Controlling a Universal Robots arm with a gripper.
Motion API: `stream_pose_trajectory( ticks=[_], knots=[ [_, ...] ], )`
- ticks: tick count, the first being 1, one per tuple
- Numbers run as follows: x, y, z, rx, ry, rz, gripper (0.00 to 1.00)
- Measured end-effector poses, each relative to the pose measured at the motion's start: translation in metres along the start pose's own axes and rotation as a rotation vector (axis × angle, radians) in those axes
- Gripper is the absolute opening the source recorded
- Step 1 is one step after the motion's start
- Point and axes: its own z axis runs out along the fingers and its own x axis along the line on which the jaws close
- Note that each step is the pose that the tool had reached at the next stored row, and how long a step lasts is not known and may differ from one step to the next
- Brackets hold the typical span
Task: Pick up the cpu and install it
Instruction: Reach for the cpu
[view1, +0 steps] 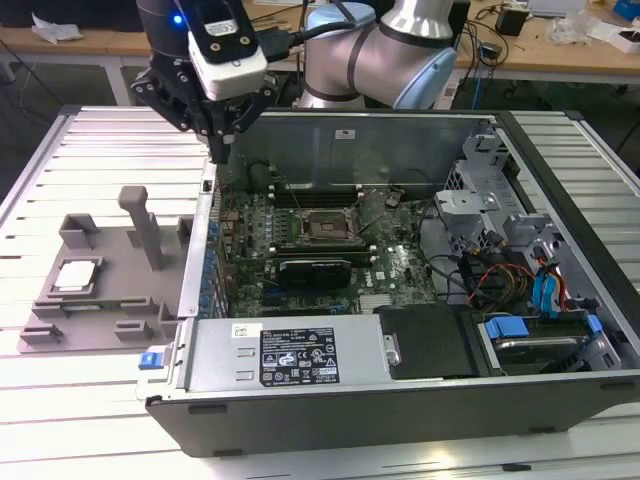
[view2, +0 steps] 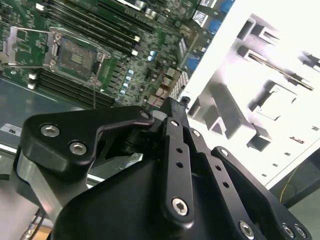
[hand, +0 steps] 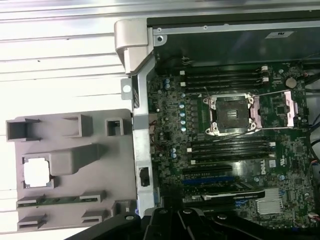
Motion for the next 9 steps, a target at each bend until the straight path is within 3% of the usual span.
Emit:
stream_pose_trajectory(
  ticks=[4, 9],
  knots=[
    [0.0138, -0.0003, -0.0004, 0.0001, 0.0001, 0.0, 0.11],
    [0.0261, -0.0008, -0.0006, 0.0001, 0.0001, 0.0, 0.11]
  ],
)
